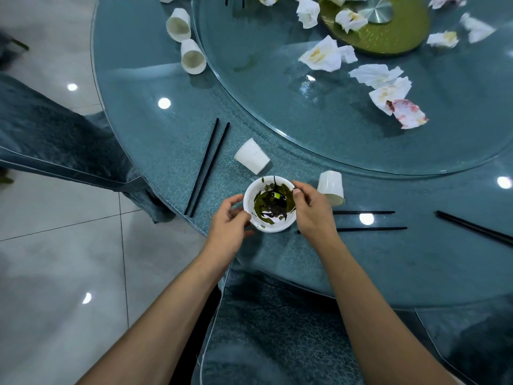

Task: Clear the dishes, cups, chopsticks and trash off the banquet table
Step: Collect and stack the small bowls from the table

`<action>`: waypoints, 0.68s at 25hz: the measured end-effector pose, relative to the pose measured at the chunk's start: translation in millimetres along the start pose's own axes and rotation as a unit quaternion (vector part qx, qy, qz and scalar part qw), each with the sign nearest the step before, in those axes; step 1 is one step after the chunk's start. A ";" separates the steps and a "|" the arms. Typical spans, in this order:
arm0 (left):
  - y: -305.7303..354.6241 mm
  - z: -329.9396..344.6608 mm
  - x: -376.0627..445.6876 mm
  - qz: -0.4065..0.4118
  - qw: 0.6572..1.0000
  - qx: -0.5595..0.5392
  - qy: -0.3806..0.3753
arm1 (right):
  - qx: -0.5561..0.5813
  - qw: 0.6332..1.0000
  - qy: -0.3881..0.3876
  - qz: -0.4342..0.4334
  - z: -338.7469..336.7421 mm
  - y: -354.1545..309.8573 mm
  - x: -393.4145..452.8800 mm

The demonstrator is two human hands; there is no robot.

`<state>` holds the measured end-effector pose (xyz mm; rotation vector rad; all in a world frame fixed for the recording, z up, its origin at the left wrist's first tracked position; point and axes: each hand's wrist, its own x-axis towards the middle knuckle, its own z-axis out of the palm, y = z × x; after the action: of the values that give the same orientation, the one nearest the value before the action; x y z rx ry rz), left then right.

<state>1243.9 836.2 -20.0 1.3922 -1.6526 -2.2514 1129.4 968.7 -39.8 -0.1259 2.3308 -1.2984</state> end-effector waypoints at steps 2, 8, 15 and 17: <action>1.3 -2.9 -5.0 0.002 1.000 0.002 0.005 | 0.013 1.000 0.005 -0.006 0.9 -1.8 -5.9; 14.7 -19.5 -28.8 0.029 0.999 -0.004 0.021 | 0.065 0.998 0.005 -0.023 9.9 -19.4 -25.6; 42.0 -62.2 -56.7 0.059 0.997 -0.008 0.043 | 0.075 0.996 -0.015 -0.034 35.9 -58.7 -47.2; 51.3 -80.8 -60.4 0.072 0.996 -0.004 0.046 | 0.078 0.996 -0.019 -0.046 47.5 -74.8 -55.0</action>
<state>1309.7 782.2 54.6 1.3091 -1.6551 -2.0821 1188.4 907.0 20.1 -0.2084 2.2050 -1.5034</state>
